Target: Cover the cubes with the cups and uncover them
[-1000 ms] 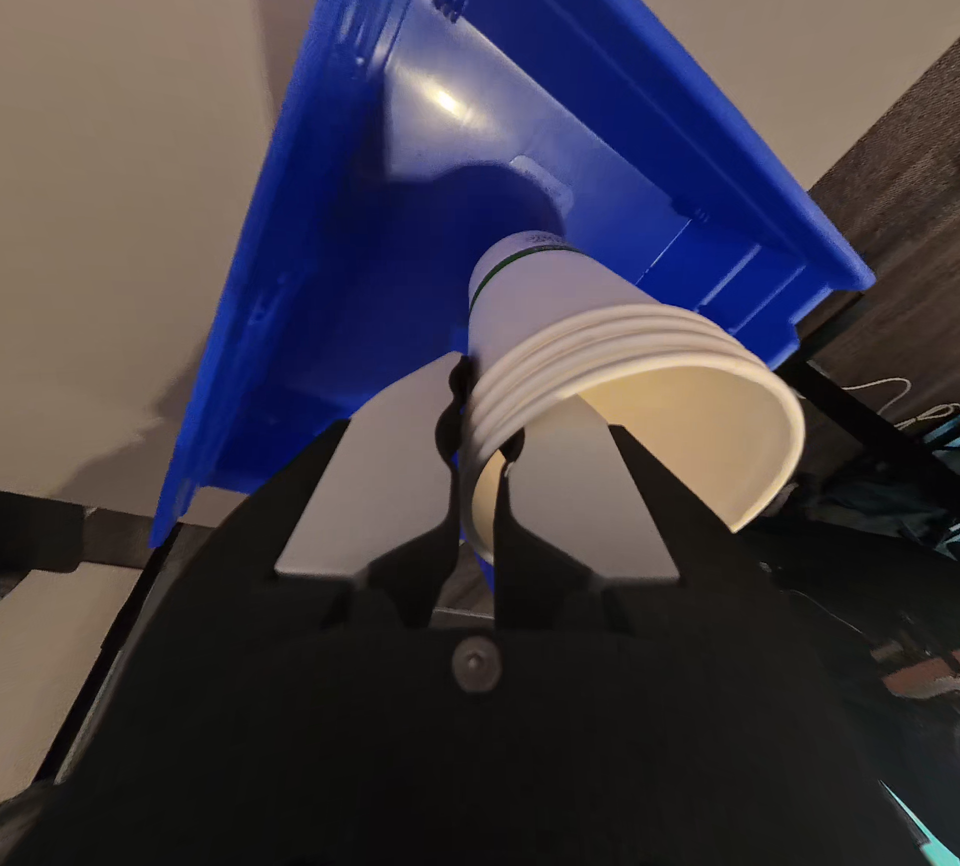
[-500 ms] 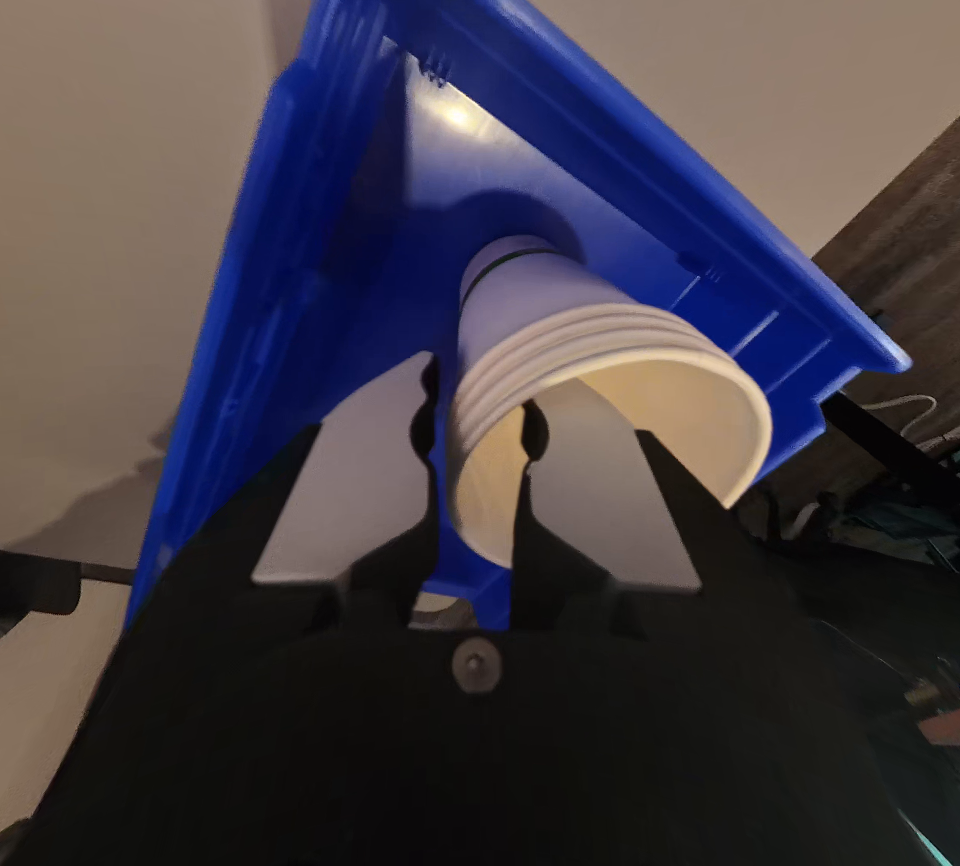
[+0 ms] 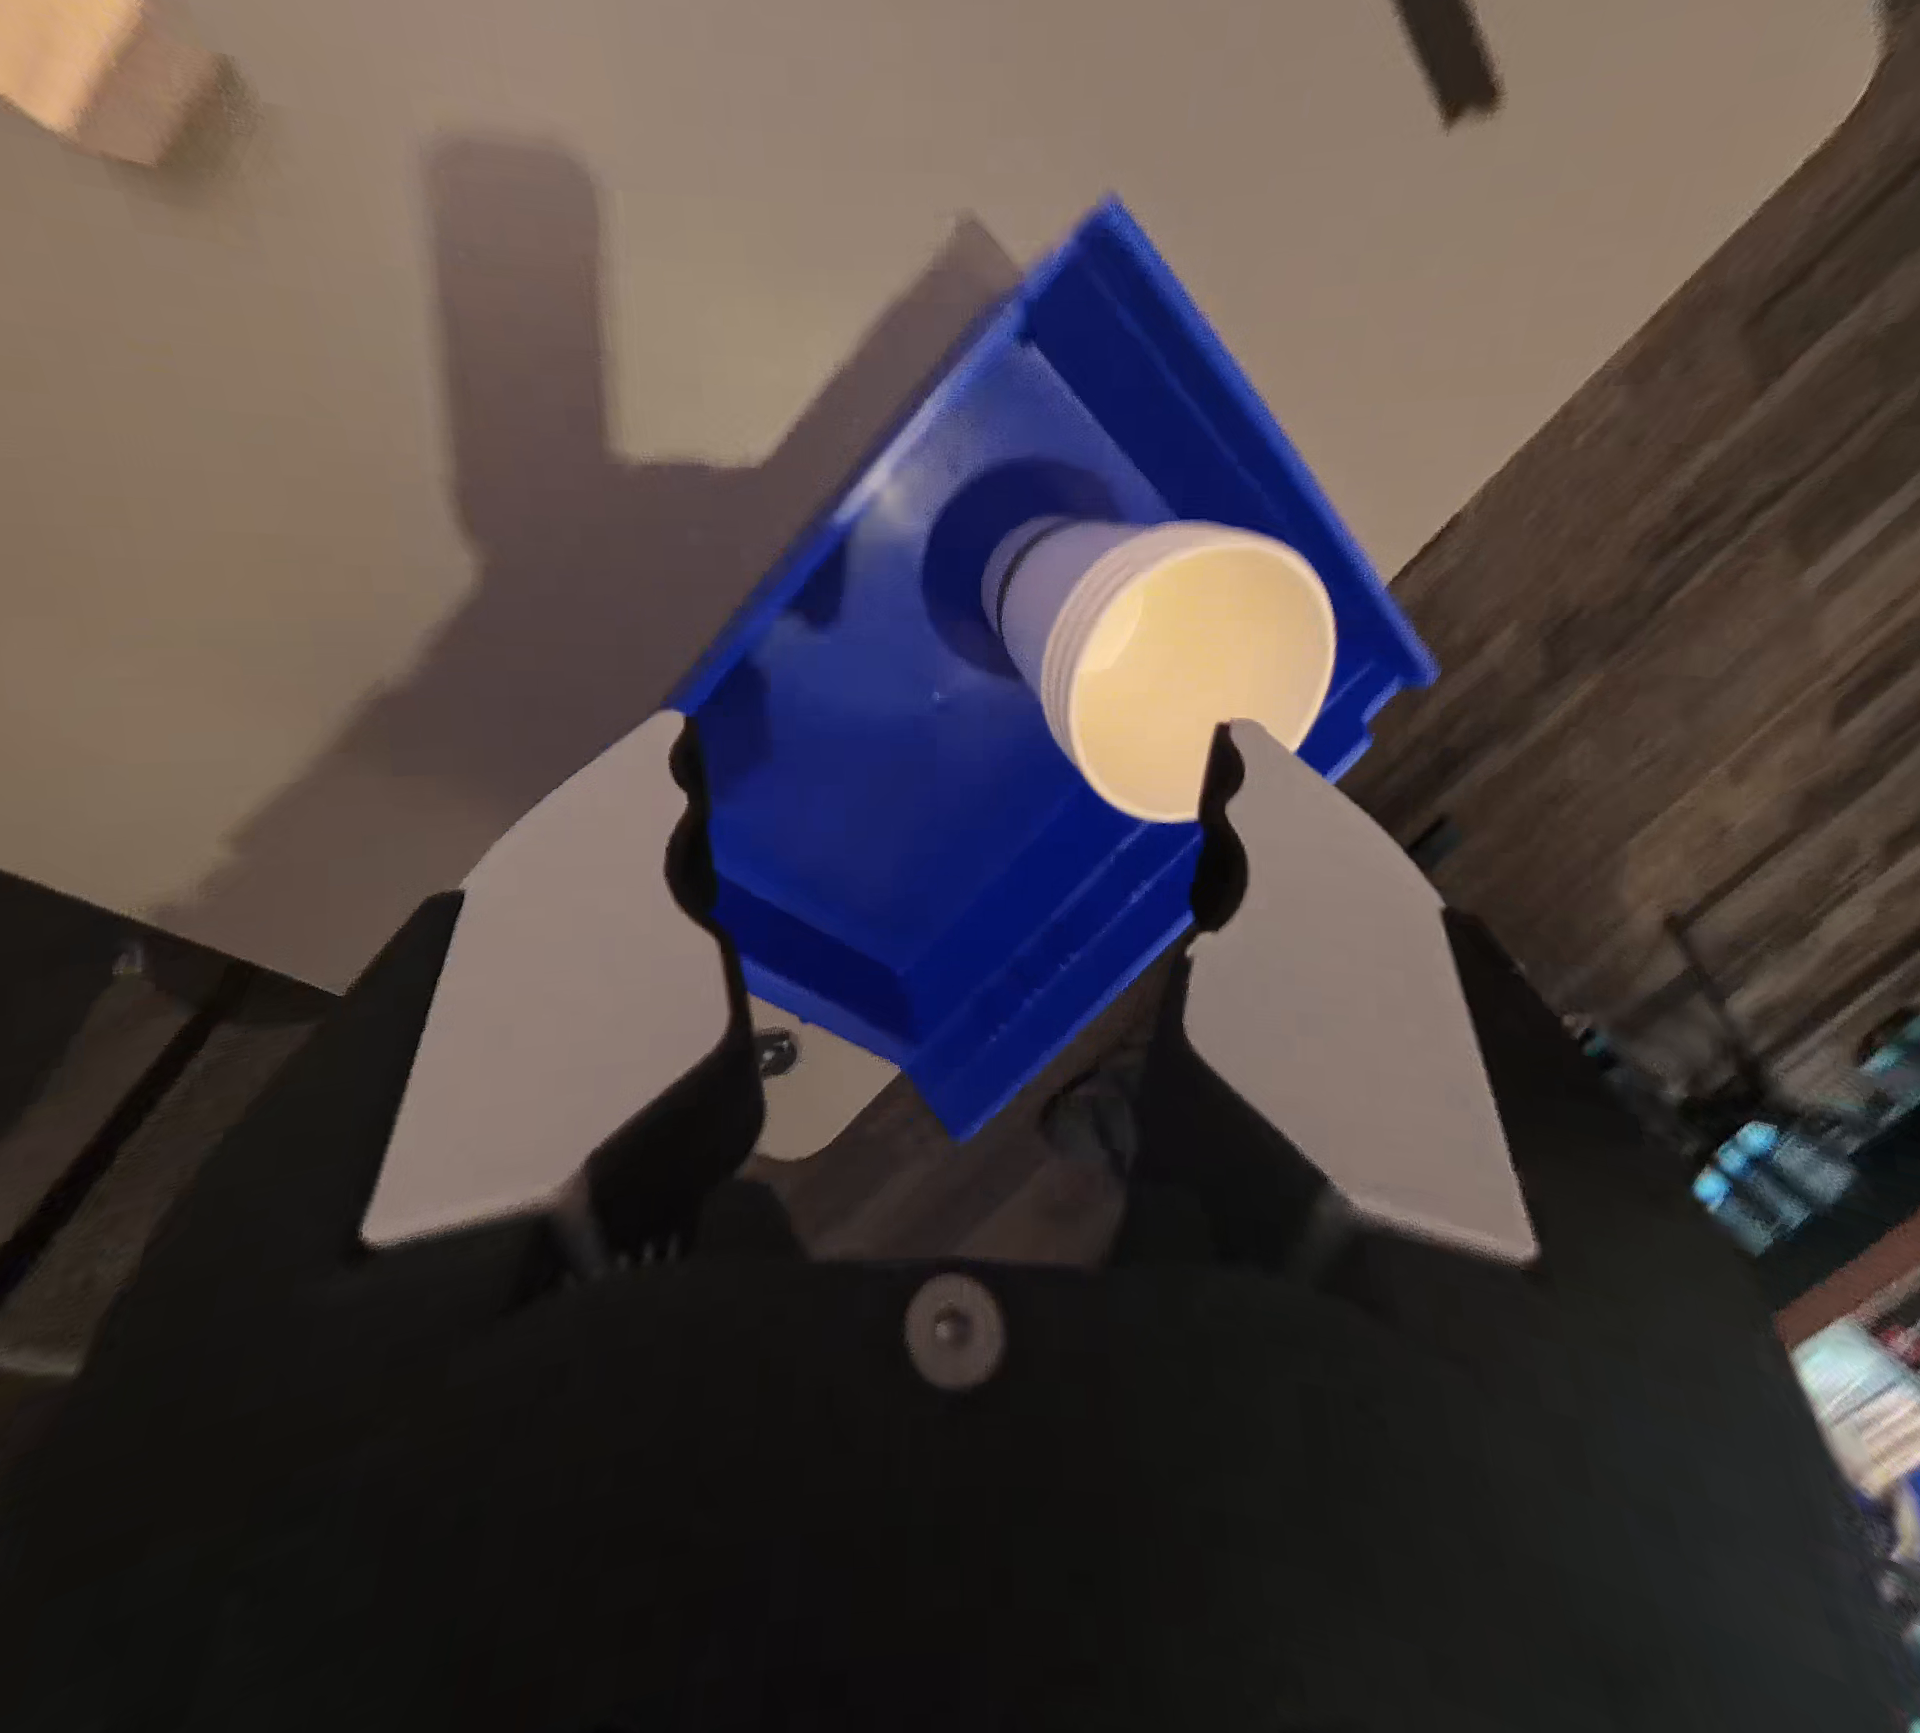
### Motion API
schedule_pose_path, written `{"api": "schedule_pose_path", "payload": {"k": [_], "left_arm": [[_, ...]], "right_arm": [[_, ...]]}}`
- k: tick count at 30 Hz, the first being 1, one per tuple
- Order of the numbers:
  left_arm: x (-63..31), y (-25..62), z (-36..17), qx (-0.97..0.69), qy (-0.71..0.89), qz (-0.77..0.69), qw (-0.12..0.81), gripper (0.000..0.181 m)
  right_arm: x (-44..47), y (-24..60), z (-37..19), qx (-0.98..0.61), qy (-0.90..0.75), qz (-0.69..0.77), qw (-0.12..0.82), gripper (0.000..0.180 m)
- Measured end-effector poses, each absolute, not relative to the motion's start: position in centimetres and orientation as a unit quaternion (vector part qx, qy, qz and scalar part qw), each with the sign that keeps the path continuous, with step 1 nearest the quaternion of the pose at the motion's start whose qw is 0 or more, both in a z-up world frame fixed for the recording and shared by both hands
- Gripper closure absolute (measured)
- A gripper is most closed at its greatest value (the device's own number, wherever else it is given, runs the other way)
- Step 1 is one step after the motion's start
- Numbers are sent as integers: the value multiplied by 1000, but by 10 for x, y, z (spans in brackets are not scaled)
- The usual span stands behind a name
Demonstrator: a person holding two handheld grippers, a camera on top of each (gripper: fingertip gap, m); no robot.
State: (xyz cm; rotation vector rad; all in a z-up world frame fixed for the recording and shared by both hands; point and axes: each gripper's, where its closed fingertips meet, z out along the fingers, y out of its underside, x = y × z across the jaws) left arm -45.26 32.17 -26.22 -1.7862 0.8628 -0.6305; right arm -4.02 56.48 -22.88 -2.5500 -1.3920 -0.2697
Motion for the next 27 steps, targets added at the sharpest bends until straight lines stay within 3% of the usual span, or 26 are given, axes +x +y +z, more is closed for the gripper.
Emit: {"api": "schedule_pose_path", "payload": {"k": [4, 9, 19, 27], "left_arm": [[-457, 315, -252, -734, 357, -255, 518, 108], [-457, 303, -240, -724, 364, -243, 534, 108], [-462, 302, -237, -720, 367, -233, 541, 108], [-461, 311, -251, -732, 368, -237, 522, 108]], "right_arm": [[-107, 537, -211, -795, -579, -49, 175, 93], [-191, 503, -244, -688, -695, 2, 208, 102], [-261, 475, -357, -616, -765, 96, 160, 105], [-258, 477, -392, -611, -780, 88, 104, 110]]}}
